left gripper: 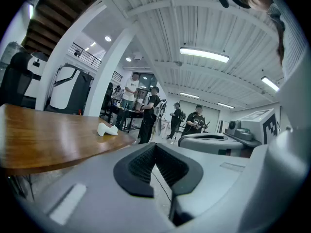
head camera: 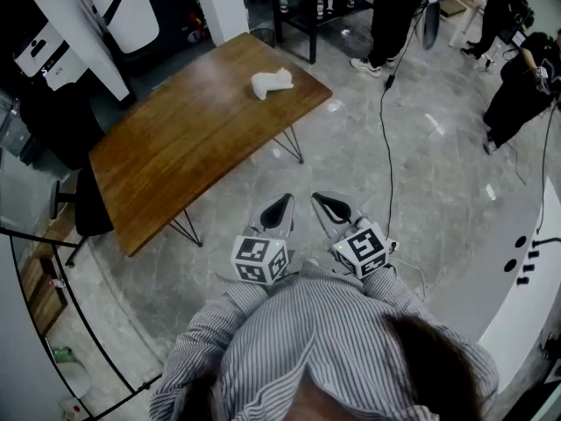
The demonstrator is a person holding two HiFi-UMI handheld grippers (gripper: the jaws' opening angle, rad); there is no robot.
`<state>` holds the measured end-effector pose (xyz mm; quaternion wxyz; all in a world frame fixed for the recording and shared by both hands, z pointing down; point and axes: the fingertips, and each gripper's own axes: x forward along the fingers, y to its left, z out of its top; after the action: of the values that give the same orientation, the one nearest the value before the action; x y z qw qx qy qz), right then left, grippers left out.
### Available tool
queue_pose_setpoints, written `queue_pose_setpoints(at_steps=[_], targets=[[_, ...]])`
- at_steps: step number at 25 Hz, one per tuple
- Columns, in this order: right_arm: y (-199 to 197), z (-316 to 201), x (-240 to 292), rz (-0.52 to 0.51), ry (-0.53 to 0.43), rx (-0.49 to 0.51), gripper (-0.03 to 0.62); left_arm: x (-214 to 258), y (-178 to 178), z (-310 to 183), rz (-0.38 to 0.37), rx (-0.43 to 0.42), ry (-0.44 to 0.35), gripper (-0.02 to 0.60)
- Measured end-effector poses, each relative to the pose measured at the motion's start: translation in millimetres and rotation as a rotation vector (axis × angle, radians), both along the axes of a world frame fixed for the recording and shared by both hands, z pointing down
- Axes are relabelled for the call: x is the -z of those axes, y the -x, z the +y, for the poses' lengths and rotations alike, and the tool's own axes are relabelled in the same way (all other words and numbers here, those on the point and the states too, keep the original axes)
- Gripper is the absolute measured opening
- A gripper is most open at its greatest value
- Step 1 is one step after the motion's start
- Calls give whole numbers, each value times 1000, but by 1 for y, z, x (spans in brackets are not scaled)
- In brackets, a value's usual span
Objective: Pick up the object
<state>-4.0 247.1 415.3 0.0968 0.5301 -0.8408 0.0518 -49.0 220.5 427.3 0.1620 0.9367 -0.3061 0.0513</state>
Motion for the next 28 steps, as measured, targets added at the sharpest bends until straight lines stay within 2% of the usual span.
queue_pose_setpoints(at_steps=[18, 28], targets=[[-20, -31, -4, -5, 15, 54, 2, 0, -25, -29, 8, 20, -12, -3], [-44, -26, -17, -12, 44, 81, 2, -17, -56, -16, 4, 27, 33, -3]])
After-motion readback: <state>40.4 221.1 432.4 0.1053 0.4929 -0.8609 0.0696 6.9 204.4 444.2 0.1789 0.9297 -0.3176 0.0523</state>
